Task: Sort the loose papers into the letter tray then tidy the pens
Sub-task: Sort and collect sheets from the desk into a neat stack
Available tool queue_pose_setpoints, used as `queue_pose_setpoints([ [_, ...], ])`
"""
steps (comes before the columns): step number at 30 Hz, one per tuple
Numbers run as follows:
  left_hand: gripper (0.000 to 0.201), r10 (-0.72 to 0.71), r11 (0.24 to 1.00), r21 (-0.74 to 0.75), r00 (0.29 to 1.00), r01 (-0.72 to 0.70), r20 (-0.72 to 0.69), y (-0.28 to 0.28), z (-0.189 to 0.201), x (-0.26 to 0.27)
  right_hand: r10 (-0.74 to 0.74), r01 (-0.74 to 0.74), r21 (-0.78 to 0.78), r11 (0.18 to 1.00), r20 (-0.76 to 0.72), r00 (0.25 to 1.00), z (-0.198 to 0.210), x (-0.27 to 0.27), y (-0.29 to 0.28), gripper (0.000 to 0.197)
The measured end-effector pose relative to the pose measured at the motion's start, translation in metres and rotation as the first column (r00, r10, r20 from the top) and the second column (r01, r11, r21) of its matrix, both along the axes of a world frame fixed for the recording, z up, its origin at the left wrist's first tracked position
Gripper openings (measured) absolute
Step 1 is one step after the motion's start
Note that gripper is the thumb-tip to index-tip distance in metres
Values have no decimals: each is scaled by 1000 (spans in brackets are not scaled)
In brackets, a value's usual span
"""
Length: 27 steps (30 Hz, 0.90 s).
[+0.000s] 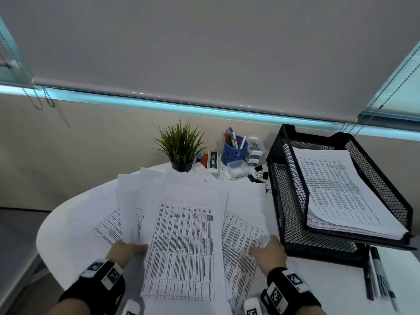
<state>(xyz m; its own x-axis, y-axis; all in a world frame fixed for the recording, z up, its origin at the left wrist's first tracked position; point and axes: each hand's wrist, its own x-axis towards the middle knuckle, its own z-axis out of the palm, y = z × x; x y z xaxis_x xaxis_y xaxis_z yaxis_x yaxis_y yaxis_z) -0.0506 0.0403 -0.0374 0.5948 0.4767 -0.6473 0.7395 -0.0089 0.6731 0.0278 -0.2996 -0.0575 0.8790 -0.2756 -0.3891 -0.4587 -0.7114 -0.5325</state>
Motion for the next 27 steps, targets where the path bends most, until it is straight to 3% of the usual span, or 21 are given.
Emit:
queue_pose_setpoints([
  [2,39,16,1000,-6,1000,-16,0,1,-2,0,-78,76,104,992,7,997,1,0,-1,65],
  [5,44,25,999,-21,1000,-26,-16,3,-6,0,-163,169,119,978,-58,985,4,1,-2,83],
  [8,45,56,997,-51,998,-57,-23,7,-11,0,-195,212,174,962,-105,975,6,-1,2,80],
  [11,46,71,994,-81,997,-74,-39,13,-20,0,-231,276,411,869,-157,960,3,-3,4,74],
  [16,50,72,992,-98,997,-75,-37,17,-29,2,-189,211,337,917,-96,977,8,-7,-1,57],
  [21,27,-34,991,-129,999,31,-25,-5,-8,-1,-133,182,551,814,-128,983,13,-9,7,76],
  [25,49,-140,980,-140,990,138,-3,-16,-5,0,-57,122,632,766,-122,991,18,-9,7,74],
  [27,44,-224,966,-137,974,221,-14,-22,0,1,-14,78,607,791,-109,994,22,-12,7,71],
])
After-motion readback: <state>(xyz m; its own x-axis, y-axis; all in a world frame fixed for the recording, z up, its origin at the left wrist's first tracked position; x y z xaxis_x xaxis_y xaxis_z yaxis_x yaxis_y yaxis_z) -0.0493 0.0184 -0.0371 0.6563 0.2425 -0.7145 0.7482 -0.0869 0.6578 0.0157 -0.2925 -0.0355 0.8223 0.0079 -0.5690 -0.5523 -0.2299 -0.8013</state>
